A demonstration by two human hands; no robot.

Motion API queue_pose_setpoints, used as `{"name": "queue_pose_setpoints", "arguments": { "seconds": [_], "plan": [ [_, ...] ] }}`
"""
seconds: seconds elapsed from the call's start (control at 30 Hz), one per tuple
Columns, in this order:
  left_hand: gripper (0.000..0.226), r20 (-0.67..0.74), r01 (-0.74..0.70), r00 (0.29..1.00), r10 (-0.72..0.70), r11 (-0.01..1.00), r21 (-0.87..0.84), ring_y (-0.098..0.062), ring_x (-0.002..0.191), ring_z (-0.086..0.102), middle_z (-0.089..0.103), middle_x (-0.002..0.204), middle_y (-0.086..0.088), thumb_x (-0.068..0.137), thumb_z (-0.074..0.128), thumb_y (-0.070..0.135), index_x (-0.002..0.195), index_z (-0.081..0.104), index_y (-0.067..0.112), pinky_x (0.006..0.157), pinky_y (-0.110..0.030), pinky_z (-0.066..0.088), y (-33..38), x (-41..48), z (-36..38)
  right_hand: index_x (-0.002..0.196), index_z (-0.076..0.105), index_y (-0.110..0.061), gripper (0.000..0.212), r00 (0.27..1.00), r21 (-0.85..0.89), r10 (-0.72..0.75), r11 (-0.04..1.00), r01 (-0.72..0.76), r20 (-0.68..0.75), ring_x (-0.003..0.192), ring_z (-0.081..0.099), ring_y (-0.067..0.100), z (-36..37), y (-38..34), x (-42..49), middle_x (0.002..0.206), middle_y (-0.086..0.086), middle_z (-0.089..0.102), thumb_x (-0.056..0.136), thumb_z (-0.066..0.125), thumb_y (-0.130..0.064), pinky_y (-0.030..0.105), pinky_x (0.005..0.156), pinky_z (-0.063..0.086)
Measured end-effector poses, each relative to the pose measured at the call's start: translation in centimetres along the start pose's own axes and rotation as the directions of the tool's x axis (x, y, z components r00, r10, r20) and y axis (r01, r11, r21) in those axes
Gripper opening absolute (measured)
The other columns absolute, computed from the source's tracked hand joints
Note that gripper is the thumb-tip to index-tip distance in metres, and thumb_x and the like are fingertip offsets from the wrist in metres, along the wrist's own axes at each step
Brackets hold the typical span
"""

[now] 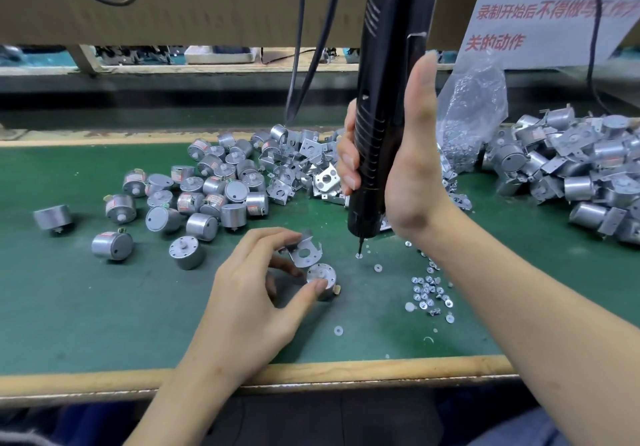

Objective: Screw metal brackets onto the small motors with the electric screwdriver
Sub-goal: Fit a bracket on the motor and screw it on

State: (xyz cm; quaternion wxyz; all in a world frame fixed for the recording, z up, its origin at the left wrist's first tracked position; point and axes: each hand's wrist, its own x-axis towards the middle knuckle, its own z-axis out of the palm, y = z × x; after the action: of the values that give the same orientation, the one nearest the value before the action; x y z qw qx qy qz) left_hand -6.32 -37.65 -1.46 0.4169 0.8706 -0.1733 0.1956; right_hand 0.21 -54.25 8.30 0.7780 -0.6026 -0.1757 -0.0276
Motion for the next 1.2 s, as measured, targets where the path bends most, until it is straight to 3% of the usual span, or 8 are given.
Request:
{"name": "queue_pose_setpoints", "arguments": {
  "seconds": [0.07,0.17,0.57,0.87,1.2],
  "plan": [
    [0.039,0.024,-0.023,0.999,0.022,1.000,0.006,-0.003,0.091,0.065,0.061,0.113,0.011,0.080,0.079,0.029,0.115,0.065,0.018,0.065,-0.009,0.043,-0.2,-0.2,-0.2,0.071,0.049,-0.012,0.073,1.000,0.005,-0.008,1.000,0.008,-0.016,0.043,0.039,0.024,-0.1,-0.5,0.2,0.054,0.006,0.043,0.085,0.030,-0.081,0.033,0.050,0.035],
    [0.035,0.088,-0.052,0.995,0.049,0.998,0.029,-0.002,0.098,0.063,0.063,0.112,0.013,0.081,0.081,0.019,0.113,0.067,0.018,0.076,-0.004,0.040,-0.2,-0.3,-0.3,0.070,0.051,-0.013,0.066,1.000,0.026,-0.015,1.000,0.015,-0.002,0.043,0.040,0.024,0.1,-1.0,0.2,0.054,0.007,0.042,0.087,0.020,-0.069,0.034,0.050,0.036],
    [0.047,0.165,-0.011,0.986,0.005,0.999,0.037,0.001,0.098,0.060,0.064,0.112,0.020,0.079,0.082,0.025,0.121,0.061,0.027,0.075,-0.002,0.038,-0.3,-0.4,-0.5,0.072,0.048,-0.011,0.068,0.995,0.140,-0.062,0.989,0.051,0.075,0.042,0.036,0.022,1.9,-1.5,-1.0,0.053,0.007,0.039,0.087,0.012,-0.066,0.033,0.049,0.033],
    [0.040,0.173,-0.058,0.983,0.052,0.998,0.032,-0.007,0.093,0.060,0.062,0.104,0.016,0.080,0.081,0.019,0.116,0.063,0.027,0.072,-0.005,0.038,-0.2,-0.1,-0.5,0.072,0.048,-0.011,0.069,0.987,0.214,0.003,0.976,-0.038,0.162,0.041,0.035,0.019,2.9,-0.4,-1.9,0.051,0.005,0.041,0.085,0.013,-0.069,0.029,0.048,0.033],
    [0.037,0.176,-0.064,0.983,0.057,0.997,0.034,-0.001,0.091,0.059,0.062,0.101,0.017,0.081,0.080,0.020,0.114,0.063,0.025,0.075,-0.004,0.037,-0.1,-0.1,-0.5,0.072,0.047,-0.009,0.068,0.991,0.229,0.014,0.972,-0.044,0.131,0.041,0.033,0.019,3.2,0.0,-2.2,0.050,0.006,0.038,0.084,0.015,-0.068,0.034,0.048,0.027]
  ]
}}
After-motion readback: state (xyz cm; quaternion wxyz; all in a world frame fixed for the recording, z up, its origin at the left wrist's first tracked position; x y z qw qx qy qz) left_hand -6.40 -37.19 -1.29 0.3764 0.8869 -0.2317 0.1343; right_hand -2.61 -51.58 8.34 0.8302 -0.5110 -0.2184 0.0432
